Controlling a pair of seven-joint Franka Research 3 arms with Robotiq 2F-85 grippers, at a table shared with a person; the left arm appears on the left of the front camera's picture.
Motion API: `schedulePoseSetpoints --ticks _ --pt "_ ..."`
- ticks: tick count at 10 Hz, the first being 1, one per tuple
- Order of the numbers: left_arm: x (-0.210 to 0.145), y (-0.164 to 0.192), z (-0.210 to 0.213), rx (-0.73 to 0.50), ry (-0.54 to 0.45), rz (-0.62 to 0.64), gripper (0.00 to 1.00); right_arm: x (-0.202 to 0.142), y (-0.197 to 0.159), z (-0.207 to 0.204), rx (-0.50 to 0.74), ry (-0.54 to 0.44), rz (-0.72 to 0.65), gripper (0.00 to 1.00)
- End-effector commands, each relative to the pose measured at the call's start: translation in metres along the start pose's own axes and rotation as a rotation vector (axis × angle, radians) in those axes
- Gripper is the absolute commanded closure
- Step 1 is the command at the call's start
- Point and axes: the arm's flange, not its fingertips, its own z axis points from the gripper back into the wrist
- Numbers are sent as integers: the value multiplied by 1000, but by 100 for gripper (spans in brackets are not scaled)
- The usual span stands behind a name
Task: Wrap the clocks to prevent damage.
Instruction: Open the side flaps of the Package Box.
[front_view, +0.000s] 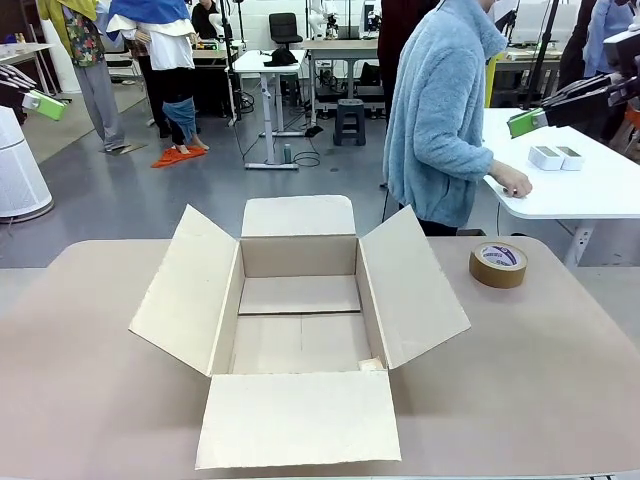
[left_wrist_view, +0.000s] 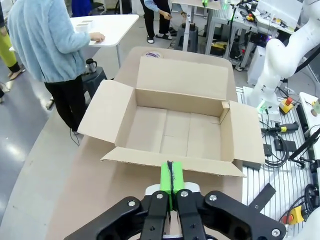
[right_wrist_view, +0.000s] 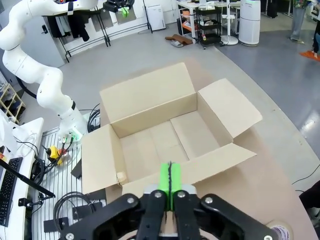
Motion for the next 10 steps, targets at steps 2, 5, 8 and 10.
schedulePoseSetpoints --ticks 2,5,8,10 --pt "-2 -1 2 -7 -15 -22 100 -4 2 -1 12 30 11 100" --pt "20 -30 -22 -23 106 -19 100 15 37 -43 -96 214 -151 100" --pt "46 -58 -87 125 334 201 100 35 78 -125 -256 338 -451 100" --pt "50 -74 -147 236 485 382 100 32 88 -171 -371 392 -589 100"
